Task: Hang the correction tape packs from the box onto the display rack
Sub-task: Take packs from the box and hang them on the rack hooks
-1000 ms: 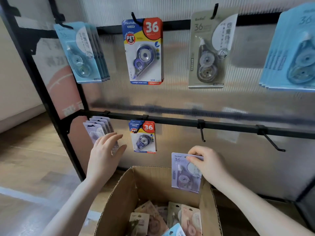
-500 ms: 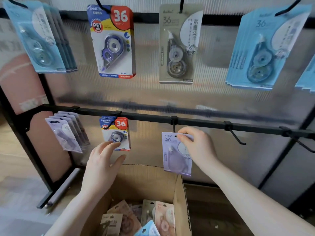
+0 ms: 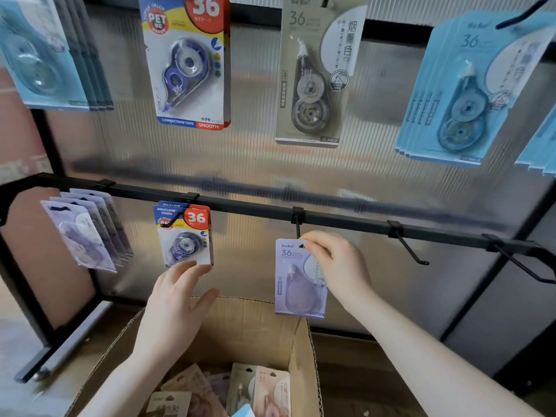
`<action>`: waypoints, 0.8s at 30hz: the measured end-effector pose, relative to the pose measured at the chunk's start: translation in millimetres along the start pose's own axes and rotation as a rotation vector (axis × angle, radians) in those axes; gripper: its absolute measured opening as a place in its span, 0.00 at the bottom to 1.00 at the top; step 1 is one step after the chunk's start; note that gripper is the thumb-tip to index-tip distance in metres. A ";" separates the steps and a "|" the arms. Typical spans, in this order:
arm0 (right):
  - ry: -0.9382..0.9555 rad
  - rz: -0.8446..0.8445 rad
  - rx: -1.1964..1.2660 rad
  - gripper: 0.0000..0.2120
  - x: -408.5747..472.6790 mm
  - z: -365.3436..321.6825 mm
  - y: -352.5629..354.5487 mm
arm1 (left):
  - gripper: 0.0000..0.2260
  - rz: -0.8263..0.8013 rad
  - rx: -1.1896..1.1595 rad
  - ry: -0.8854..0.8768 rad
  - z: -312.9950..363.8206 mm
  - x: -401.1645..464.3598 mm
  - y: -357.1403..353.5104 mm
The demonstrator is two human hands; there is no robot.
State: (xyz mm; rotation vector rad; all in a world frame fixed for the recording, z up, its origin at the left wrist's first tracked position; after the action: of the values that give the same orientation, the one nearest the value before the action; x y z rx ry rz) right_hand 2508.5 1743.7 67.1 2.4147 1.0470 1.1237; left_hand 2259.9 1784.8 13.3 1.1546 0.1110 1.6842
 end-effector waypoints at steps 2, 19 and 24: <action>0.002 -0.016 -0.017 0.10 1.3 -0.3 -3.6 | 0.17 -0.003 -0.003 0.004 -0.3 -0.5 -3.3; 0.067 -0.091 -0.205 0.12 33.1 5.3 -28.6 | 0.18 -0.031 0.008 -0.029 -10.9 -5.8 -19.0; 0.099 -0.068 -0.277 0.13 41.9 5.7 -32.5 | 0.18 -0.043 -0.004 0.003 -14.7 -7.5 -23.0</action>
State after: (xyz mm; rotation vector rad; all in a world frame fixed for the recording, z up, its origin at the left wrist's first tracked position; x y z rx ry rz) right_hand 2514.9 1796.6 69.7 2.1126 0.9262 1.2834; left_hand 2265.1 1795.9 -12.3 1.1390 0.1337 1.6476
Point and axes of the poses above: each hand's wrist, its own x-axis towards the middle knuckle, its own y-axis out of the back of the hand, z = x × y, the point moved 8 cm from there along x, towards the middle knuckle, and after that the axes turned 14 degrees about z, right-handed, at the moved point
